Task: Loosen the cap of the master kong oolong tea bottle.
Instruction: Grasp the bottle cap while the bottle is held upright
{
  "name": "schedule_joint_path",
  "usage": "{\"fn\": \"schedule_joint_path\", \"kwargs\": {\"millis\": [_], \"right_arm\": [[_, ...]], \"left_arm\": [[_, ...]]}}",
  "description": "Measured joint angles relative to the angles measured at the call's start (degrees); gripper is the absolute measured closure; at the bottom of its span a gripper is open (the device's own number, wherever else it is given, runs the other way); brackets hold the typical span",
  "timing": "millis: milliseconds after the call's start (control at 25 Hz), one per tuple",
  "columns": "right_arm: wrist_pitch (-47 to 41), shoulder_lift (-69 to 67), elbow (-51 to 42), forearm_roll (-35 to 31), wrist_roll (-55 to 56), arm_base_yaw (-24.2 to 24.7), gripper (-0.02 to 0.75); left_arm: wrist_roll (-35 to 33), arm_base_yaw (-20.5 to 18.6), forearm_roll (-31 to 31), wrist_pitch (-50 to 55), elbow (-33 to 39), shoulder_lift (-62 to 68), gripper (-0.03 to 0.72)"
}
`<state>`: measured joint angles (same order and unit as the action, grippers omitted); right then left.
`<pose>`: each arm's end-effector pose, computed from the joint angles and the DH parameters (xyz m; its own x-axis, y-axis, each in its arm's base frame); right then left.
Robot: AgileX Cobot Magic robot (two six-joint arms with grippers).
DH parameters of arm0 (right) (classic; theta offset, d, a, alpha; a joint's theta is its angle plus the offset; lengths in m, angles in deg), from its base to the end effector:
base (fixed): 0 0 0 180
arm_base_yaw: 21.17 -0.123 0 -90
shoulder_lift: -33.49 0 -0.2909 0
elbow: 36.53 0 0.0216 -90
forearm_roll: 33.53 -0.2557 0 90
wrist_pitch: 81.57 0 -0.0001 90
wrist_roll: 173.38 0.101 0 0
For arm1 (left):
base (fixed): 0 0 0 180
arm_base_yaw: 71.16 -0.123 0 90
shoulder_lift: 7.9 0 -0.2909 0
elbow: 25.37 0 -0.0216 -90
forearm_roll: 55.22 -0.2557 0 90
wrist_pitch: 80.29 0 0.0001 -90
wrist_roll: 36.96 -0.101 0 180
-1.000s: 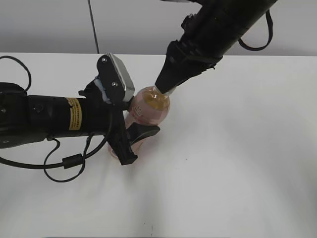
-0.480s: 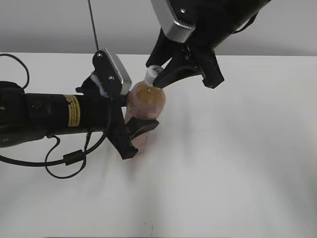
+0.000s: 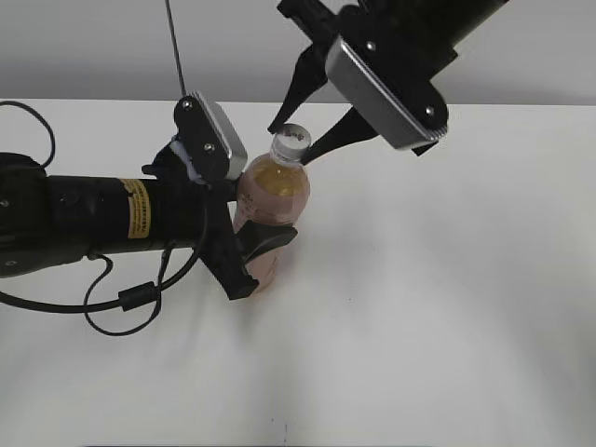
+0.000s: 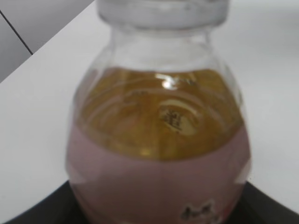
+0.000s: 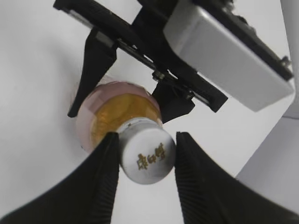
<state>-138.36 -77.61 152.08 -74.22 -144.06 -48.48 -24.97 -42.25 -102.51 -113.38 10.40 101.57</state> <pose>0.3293 0.2321 0.2856 0.9543 -0.2755 -0.1159 -0.2806 -0.6922 -0.6649 0.2776 -0.1995 0.1512 -0.0200 0.5380 -0.8427 0.8712 0.4229 0.2493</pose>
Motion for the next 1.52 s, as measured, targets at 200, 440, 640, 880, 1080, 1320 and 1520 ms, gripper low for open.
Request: {"fn": "schedule_joint_path", "kwargs": {"millis": [200,440,640,880,1080,1320,1520], "right_arm": [[-0.3,0.0,0.1,0.4,-12.5,0.0,0.458],[-1.3,0.0,0.8,2.0,-14.9,0.0,0.458],[-1.5,0.7,0.8,2.8,-15.0,0.0,0.461],[-1.6,1.6,0.8,3.6,-14.8,0.0,0.461],[-2.7,1.9,0.8,4.1,-11.2,0.0,0.461],[-3.7,2.0,0.8,5.4,-6.9,0.0,0.447],[-6.3,2.5,0.9,6.4,-5.3,0.0,0.314]], "left_arm": [[0.0,0.0,-0.1,0.2,0.0,0.0,0.279],[0.0,0.1,-0.2,0.1,0.0,0.0,0.279],[0.0,0.1,-0.4,-0.3,-0.1,0.0,0.279],[0.0,0.1,-0.5,-0.9,-0.1,-0.3,0.279],[0.0,0.3,-0.9,-1.1,-0.1,-0.4,0.279],[-0.1,0.3,-1.3,-1.0,-0.1,-0.4,0.279],[-0.2,0.3,-1.4,0.5,-0.1,-0.4,0.279]]}}
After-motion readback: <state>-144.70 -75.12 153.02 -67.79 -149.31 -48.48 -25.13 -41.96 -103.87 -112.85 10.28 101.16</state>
